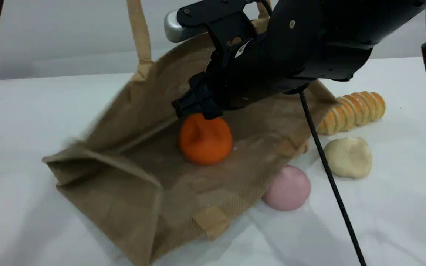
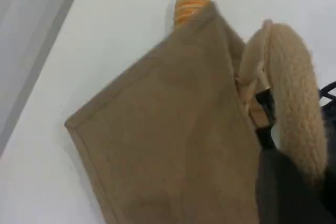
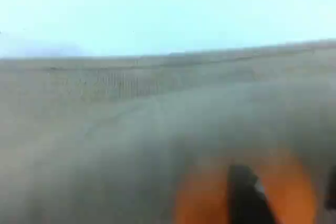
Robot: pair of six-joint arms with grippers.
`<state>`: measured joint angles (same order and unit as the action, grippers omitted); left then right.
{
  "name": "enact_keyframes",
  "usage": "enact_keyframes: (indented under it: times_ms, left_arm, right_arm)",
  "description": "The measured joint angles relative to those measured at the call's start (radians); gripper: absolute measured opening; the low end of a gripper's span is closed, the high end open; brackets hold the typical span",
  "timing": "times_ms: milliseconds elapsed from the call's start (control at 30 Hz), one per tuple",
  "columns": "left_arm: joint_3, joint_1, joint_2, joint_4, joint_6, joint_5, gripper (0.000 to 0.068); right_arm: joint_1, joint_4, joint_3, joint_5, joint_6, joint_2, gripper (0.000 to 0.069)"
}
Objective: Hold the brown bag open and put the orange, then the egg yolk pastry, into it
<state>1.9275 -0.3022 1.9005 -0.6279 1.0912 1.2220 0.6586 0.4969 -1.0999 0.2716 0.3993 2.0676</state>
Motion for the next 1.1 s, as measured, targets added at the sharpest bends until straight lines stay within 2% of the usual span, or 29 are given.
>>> enact_keyframes:
  times_ms: [100, 167, 233, 433, 633, 867, 1100]
  left_arm:
    - [0.000, 0.000, 0.000, 0.000, 0.000, 0.000, 0.0091]
    - [0.000, 0.000, 0.000, 0.000, 0.000, 0.000, 0.0091]
    - [0.000, 0.000, 0.000, 0.000, 0.000, 0.000, 0.0091]
    - [0.000, 0.000, 0.000, 0.000, 0.000, -0.001, 0.0091]
    - [0.000, 0.000, 0.000, 0.000, 0.000, -0.001, 0.0091]
    - [0.000, 0.000, 0.000, 0.000, 0.000, -0.001, 0.0091]
    - [0.000, 0.000, 0.000, 0.000, -0.001, -0.001, 0.0091]
  right_arm:
    - [0.000, 0.002, 0.000, -0.035, 0.018, -0.007, 0.0468]
    - [0.000, 0.002, 0.001, -0.071, 0.024, -0.019, 0.0523]
    - [0.000, 0.002, 0.005, -0.102, 0.025, -0.034, 0.0548]
    - [-0.032, 0.001, 0.006, -0.238, 0.067, -0.125, 0.0556]
    - [-0.115, -0.006, 0.006, -0.403, 0.068, -0.235, 0.0557]
    - [-0.257, -0.053, 0.006, -0.627, 0.067, -0.340, 0.0552]
    - [-0.422, -0.064, 0.006, -0.785, 0.059, -0.387, 0.0548]
